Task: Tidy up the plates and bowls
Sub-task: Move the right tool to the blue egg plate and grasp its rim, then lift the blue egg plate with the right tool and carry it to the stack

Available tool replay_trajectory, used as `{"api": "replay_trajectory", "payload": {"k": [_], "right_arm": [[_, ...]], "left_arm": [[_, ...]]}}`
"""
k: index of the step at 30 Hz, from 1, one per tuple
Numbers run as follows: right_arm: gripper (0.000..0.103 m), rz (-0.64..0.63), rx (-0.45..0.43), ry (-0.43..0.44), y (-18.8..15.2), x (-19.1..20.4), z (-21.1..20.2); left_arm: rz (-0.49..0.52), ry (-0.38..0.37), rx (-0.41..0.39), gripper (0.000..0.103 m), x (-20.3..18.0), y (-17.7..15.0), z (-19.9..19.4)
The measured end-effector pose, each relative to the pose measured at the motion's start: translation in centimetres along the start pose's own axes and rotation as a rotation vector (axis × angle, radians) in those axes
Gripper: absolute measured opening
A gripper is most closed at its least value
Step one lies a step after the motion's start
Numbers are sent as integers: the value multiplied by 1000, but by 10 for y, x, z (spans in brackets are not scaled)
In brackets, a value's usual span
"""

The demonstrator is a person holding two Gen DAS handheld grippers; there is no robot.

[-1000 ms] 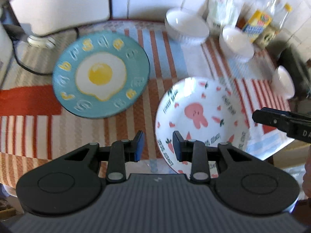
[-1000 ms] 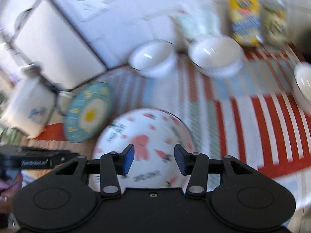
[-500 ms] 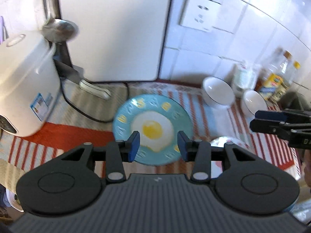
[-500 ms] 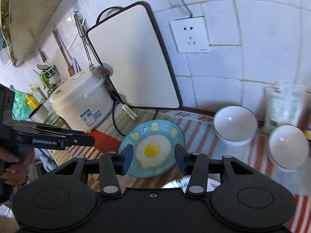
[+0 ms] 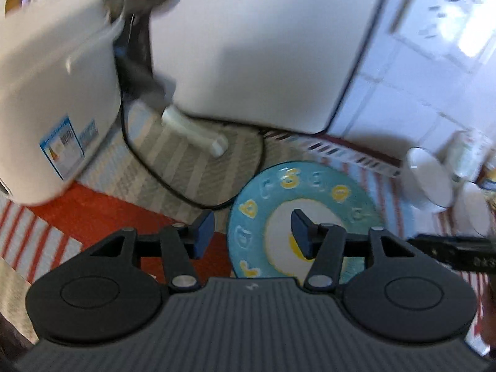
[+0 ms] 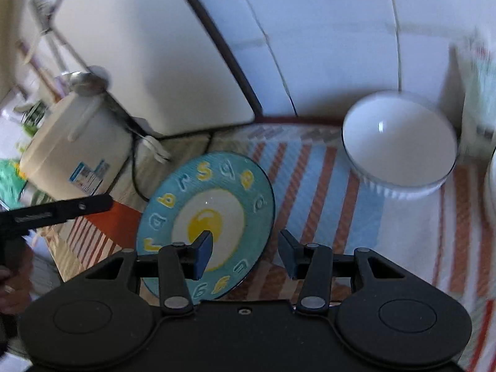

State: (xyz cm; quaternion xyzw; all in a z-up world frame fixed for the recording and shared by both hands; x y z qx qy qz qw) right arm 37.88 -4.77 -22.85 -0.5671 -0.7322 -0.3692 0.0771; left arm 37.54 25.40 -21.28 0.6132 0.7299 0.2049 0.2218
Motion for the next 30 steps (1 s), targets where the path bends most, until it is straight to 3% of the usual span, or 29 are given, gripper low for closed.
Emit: {"api": "replay_trajectory", "payload": {"k": [10, 13, 16, 18, 27, 30], "right_arm": [[52, 109, 68, -73, 2, -17, 36], [51, 141, 85, -78, 2, -18, 42], [39, 148, 105, -95, 2, -14, 50], [15, 158, 116, -104, 1, -12, 56], [18, 227, 109, -85, -2, -17, 65], [19, 270, 109, -78, -2, -20, 67]], "left_arm": [[2, 15, 143, 50, -2, -4, 59], [-7, 36, 175, 40, 1, -7, 69], [-37, -11, 194, 20, 5, -12, 73], [-55, -30, 181, 18, 8, -15, 72], [-133, -61, 172, 22, 14, -18, 74], [-72, -43, 164, 22, 7, -17, 70]]}}
Point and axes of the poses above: each gripper's, at about its wrist camera, not at the fingertips, and z roughly the way its jaws point, x to its left, y to its top, the point moved 1 cm from there along z, roughly the way its jaws point, and after that the axes turned 8 degrees about y, right-handed, at the moved point
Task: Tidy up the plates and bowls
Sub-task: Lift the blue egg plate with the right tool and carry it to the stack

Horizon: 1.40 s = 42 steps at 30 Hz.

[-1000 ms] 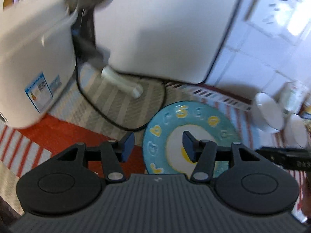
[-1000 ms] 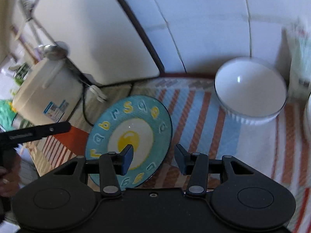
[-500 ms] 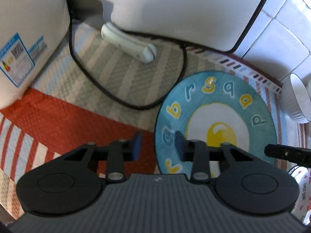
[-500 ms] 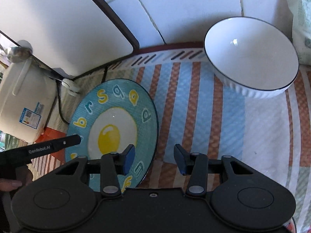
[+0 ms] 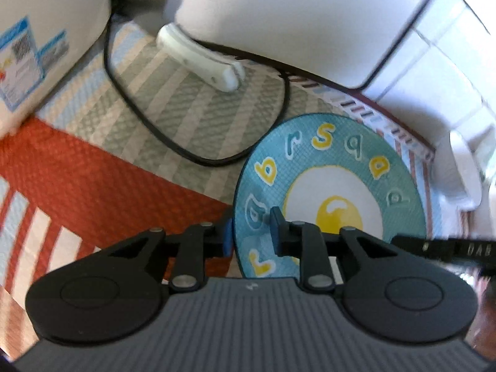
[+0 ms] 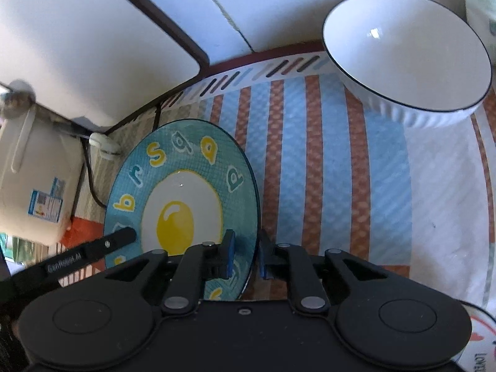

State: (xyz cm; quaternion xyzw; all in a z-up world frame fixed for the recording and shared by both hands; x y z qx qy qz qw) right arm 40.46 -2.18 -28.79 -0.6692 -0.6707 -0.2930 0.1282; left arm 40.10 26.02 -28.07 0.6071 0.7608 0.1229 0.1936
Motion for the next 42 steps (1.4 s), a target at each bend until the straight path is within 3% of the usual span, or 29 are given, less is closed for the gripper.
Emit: {"api": "replay_trajectory", "payload": {"k": [3, 14, 24, 28, 33, 42], "right_arm": [[19, -31, 0, -28, 0, 4, -2], [17, -109, -54, -12, -15, 9, -54], [17, -110, -183, 44, -49, 2, -147], [17, -101, -217, 39, -67, -3, -185], [17, -61, -245, 25, -92, -23, -222], [18, 33, -213, 0, -134, -61, -241]], "left_arm": [[25, -5, 17, 21, -3, -4, -4], [136, 12, -88, 21, -32, -23, -55], [138, -81, -188, 20, -68, -49, -131], [185, -98, -209, 20, -95, -64, -155], [203, -142, -177, 20, -121, -87, -168], [193, -163, -71, 20, -146, -129, -157]]}}
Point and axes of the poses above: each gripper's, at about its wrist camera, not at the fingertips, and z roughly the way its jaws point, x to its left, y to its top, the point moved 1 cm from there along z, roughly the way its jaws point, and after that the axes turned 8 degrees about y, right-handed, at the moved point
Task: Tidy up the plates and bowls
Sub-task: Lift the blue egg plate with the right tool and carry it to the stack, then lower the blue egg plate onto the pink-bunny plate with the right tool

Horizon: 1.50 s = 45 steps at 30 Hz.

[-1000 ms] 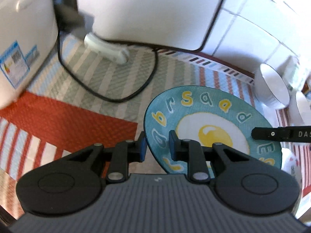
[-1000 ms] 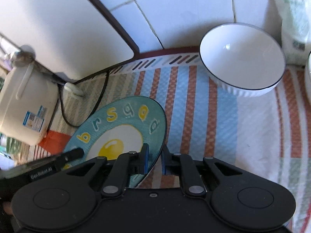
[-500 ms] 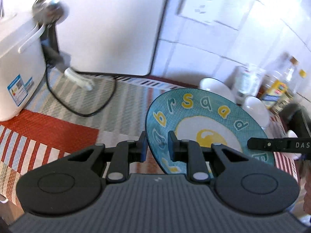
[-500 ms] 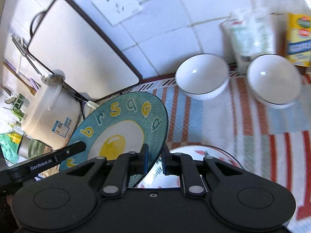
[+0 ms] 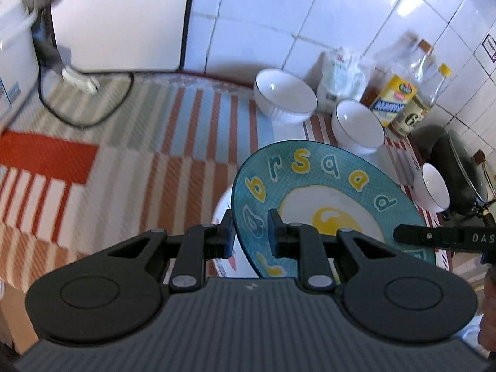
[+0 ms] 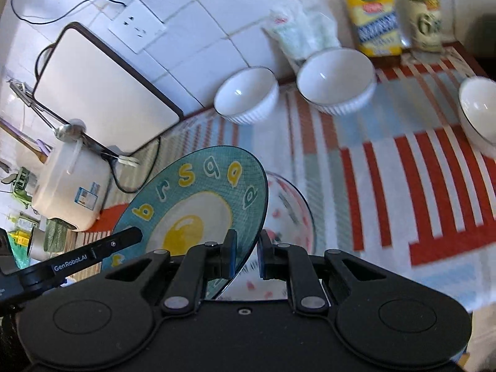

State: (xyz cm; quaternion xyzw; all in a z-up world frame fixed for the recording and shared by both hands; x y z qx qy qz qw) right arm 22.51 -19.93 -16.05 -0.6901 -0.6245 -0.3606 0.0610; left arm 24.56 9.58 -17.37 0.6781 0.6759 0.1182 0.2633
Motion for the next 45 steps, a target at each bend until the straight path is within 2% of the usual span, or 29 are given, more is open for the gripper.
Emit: {"api": "replay_trajectory", "payload": {"k": [3, 6, 12, 17, 23, 26, 29, 33, 39, 45], "right_arm": [[18, 12, 18, -31, -10, -11, 2], [18, 44, 50, -36, -16, -23, 8], [18, 85, 96, -43, -20, -45, 18], [18, 108, 107, -73, -26, -46, 24], [18, 85, 126, -96, -27, -41, 36], [22, 42, 130, -139, -27, -35, 43], [27, 6, 154, -190, -25, -29, 51], [32, -28, 135, -236, -22, -22, 59], [47, -17, 128, -245, -22, -18, 72], [51, 21, 67, -236, -32, -21, 75]], "left_arm": [[-56, -21, 47, 20, 0, -9, 10], [-20, 9, 82, 20, -7, -17, 20], [-52, -10, 151, 20, -8, -29, 35], [-89, -8, 198, 20, -3, -38, 46], [-68, 17, 237, 20, 2, -30, 57], [-47, 25, 274, 20, 0, -28, 64], [-24, 44, 275, 20, -4, -27, 66], [-2, 48, 290, 21, -3, -19, 71], [20, 70, 329, 22, -3, 0, 81], [63, 79, 357, 24, -8, 5, 85]]}}
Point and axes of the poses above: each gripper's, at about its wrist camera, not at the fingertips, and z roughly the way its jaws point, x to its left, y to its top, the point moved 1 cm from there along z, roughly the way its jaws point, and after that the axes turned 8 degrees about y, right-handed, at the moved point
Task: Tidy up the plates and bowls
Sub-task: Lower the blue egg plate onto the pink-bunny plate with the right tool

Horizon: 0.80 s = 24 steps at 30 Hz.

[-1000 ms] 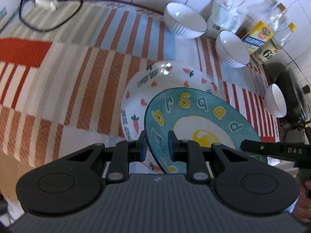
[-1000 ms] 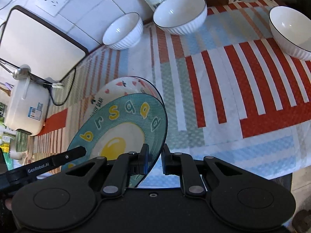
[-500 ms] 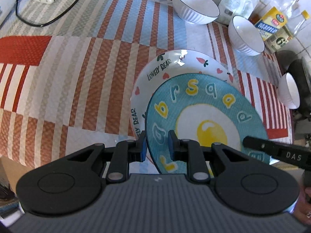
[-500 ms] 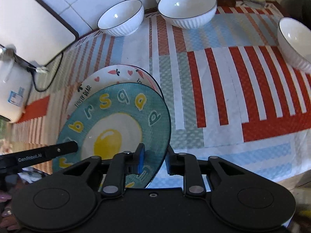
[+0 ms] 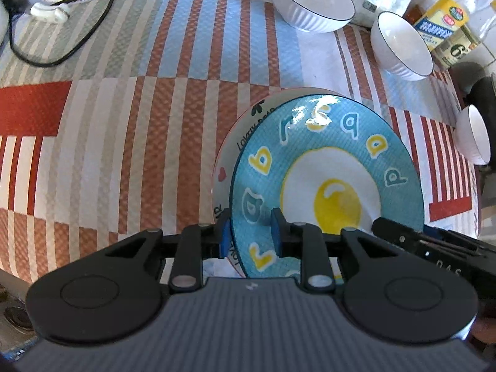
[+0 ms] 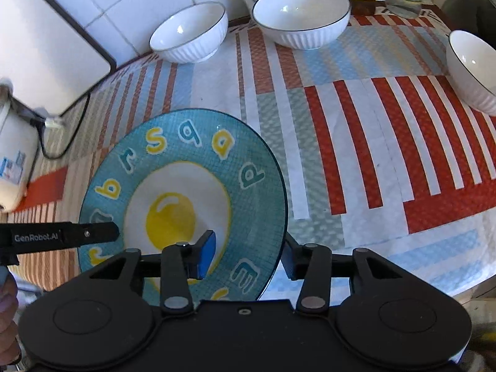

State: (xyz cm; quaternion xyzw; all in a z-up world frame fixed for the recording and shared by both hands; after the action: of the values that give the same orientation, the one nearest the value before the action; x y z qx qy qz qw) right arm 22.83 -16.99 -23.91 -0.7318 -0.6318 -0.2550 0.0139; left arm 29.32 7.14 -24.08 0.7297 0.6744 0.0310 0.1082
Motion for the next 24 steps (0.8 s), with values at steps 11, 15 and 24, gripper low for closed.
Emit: {"api": "replay_trajectory", "payload": {"k": [11, 15, 24], "right_arm": [[35, 31, -63, -38, 4, -2, 3], [32, 39, -62, -32, 7, -9, 5], [41, -63, -114, -31, 16, -3, -29]], "left_arm": [[206, 145, -136, 24, -32, 6, -22], [242, 120, -132, 19, -42, 5, -22], [259, 91, -142, 20, -50, 8, -44]]}}
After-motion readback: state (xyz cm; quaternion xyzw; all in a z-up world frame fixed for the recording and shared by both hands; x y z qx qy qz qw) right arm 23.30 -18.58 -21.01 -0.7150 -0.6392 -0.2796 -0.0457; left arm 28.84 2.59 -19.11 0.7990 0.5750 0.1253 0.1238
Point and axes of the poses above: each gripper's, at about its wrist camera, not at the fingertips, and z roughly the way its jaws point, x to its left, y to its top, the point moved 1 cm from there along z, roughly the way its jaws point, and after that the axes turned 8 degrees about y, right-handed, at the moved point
